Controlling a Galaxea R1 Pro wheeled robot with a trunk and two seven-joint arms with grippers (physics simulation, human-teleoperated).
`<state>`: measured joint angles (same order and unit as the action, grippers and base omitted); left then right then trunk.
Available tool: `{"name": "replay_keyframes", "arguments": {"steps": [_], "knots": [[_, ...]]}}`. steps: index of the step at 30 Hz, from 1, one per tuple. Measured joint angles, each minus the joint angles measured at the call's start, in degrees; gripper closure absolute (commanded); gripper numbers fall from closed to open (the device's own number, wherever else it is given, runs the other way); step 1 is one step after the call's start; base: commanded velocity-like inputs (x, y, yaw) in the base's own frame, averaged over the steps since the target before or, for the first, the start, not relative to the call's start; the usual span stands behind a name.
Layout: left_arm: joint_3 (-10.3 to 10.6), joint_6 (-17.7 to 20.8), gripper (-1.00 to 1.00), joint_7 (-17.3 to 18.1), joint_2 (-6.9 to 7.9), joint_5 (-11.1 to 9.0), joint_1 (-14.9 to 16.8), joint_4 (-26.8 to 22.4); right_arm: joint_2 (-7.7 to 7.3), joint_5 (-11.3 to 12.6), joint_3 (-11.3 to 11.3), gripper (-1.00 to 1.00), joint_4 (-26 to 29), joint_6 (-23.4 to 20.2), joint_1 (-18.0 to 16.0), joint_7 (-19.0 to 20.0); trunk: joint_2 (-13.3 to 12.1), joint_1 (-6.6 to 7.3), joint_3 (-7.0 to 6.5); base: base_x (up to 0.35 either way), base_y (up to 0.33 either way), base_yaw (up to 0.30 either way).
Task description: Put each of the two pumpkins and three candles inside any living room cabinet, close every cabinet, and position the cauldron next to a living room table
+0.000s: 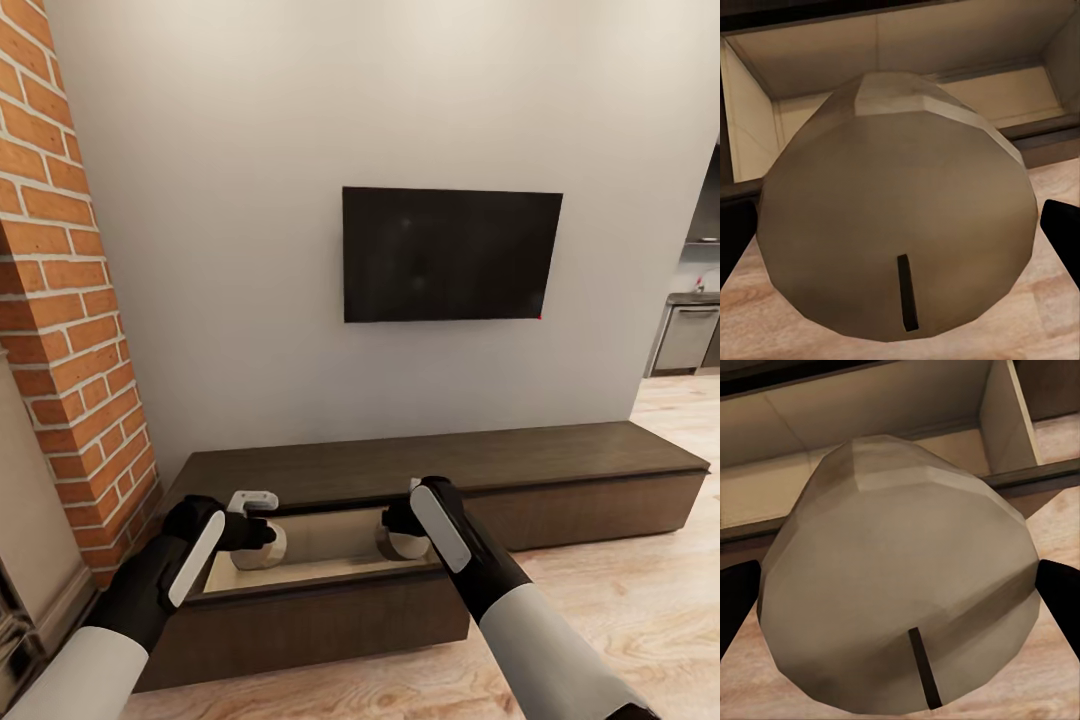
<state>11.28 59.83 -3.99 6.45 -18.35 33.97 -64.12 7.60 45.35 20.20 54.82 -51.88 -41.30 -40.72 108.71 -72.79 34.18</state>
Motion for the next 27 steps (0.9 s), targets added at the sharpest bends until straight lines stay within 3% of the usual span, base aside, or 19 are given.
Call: {"name": "replay_keyframes", "arguments": {"steps": [10, 16, 27], "knots": [[-0.08, 0.00, 1.00, 0.00, -0.13, 0.00, 0.10, 0.67, -0.05, -0.06, 0.14, 1.00, 0.07, 0.07, 0.03, 0.15, 0.00, 0.00, 0.00, 0.084, 0.000, 0.000], [-0.17, 0.00, 1.00, 0.00, -0.25, 0.06, 1.71, 3.95, -0.03, -0.09, 0.36, 1.00, 0.35, 0.08, 0.04, 0.36, 0.00, -0.01, 0.01, 0.010, 0.000, 0.015], [-0.14, 0.01, 1.00, 0.05, -0.34, 0.07, 2.12, 4.91, 0.05, 0.04, 0.41, 1.00, 0.48, 0.10, 0.04, 0.55, 0.00, -0.01, 0.62, 0.001, -0.014, 0.174]]}}
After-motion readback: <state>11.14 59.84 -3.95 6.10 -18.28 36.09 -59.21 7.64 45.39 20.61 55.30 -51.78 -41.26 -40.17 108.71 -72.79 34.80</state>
